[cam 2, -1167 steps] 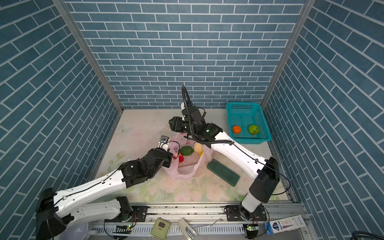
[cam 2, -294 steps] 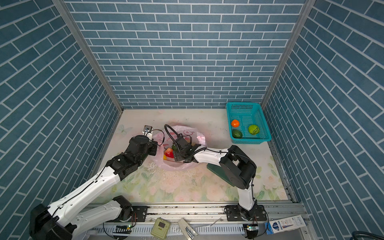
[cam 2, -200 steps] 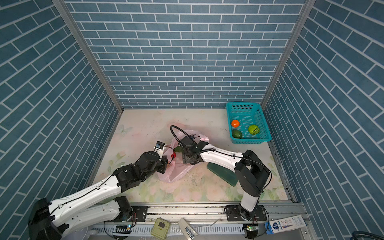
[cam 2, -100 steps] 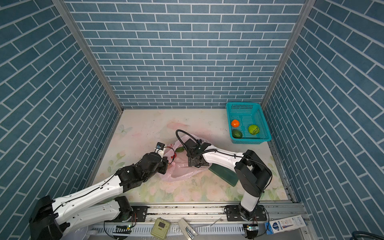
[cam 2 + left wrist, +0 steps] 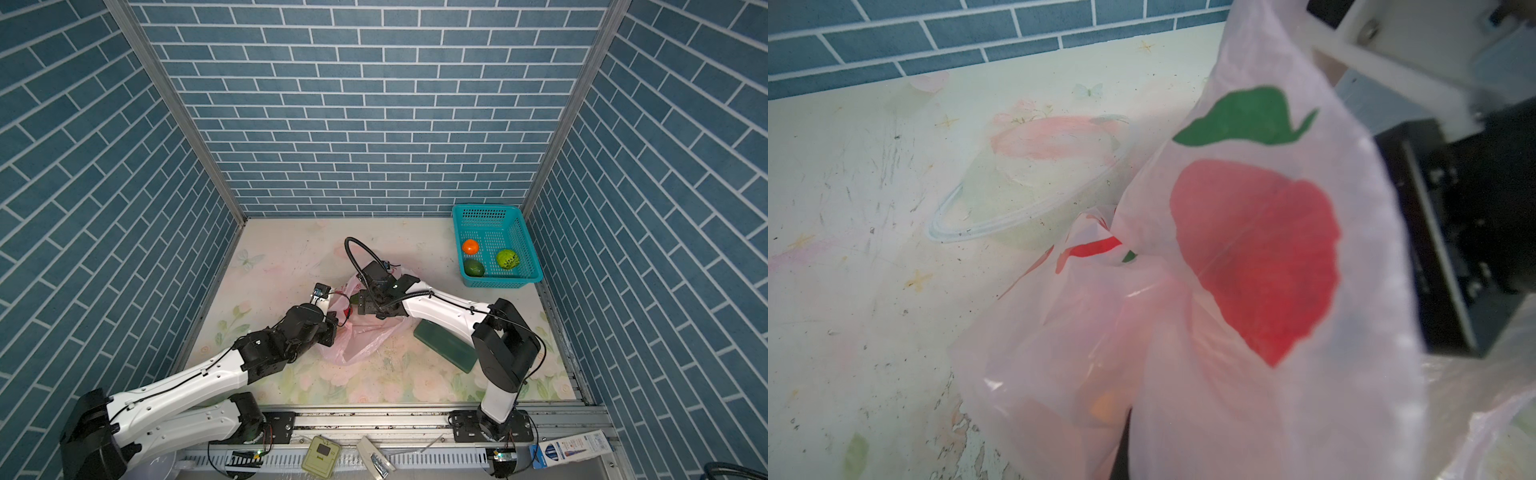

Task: Untie the knot of the plastic bag and take out the fruit
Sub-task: 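Lower the right gripper into the bag toward the yellow fruit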

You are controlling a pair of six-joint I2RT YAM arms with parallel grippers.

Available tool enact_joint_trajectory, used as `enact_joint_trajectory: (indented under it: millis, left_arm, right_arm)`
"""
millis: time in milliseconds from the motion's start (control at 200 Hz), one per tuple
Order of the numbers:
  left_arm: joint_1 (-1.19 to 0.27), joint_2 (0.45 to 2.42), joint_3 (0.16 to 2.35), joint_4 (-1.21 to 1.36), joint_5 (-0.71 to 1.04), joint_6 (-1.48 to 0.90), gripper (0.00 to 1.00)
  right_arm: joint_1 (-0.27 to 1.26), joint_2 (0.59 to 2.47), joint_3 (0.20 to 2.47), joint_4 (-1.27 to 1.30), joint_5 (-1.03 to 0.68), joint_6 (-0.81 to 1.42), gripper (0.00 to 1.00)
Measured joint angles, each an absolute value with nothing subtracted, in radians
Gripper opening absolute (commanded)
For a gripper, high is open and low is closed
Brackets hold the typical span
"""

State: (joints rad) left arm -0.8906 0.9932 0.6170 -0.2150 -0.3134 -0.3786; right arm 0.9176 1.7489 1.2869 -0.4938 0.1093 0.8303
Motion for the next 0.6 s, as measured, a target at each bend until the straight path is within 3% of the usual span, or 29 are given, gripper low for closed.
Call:
enact_joint_trajectory:
  millis: [600]
  left_arm:
    - [-0.891, 0.993, 0.617, -0.204, -0.326, -0.379, 0.0]
  right_arm:
    - [0.858, 1.832, 1.349, -0.535, 0.229, 0.774, 0.88]
